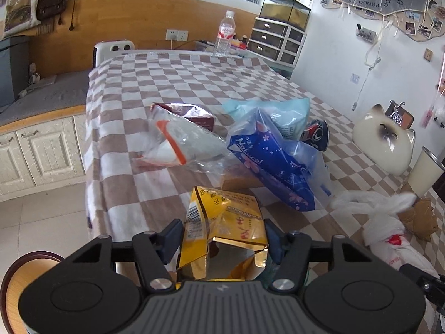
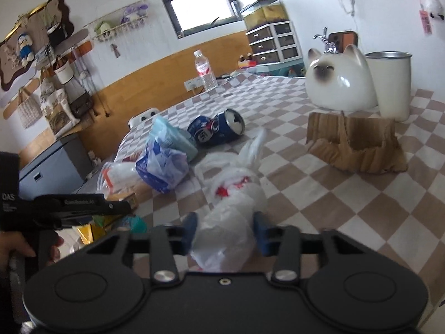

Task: Collect trash
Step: 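Grasp the yellow snack bag with the left tool while the right tool grasps the white plastic bag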

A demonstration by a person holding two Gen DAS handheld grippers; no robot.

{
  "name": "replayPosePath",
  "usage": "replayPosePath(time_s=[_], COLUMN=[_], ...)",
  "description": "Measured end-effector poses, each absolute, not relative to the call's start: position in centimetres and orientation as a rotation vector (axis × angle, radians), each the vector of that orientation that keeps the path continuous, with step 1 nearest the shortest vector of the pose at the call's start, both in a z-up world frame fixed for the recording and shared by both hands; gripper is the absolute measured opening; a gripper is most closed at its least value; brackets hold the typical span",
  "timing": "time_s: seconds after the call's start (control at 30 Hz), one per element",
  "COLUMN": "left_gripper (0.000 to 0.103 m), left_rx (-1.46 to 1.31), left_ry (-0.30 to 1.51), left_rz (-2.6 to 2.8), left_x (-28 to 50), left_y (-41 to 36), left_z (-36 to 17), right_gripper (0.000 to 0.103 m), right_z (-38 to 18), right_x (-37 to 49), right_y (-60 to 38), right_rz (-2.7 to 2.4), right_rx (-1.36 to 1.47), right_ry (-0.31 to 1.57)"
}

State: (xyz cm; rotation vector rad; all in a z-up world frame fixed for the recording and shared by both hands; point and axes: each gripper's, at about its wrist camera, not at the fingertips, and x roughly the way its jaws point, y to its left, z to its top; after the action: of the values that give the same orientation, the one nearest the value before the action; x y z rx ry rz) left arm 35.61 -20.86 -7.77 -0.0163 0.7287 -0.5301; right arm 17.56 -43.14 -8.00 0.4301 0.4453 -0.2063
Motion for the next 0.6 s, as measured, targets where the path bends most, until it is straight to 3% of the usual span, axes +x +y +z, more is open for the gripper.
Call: replayPosePath(time_s=[0.27, 0.6], left_gripper=[0.062, 0.062], left_rx=[0.035, 0.039], left_ry=[0.629, 0.506], left_rz=[-0.506, -0.481], left_x=[31.3, 25.5], left_y=[-18.9, -15.1], left_z=[-6.8, -4.8], right_gripper=[0.027, 0.026], right_z=[-7.7, -4.8], right_x=[16.5, 14.5], right_y=[-42.2, -38.9], right_rz=[-0.194, -0.178], right_rx=[0.385, 0.309], right_ry=[0.423, 0.352])
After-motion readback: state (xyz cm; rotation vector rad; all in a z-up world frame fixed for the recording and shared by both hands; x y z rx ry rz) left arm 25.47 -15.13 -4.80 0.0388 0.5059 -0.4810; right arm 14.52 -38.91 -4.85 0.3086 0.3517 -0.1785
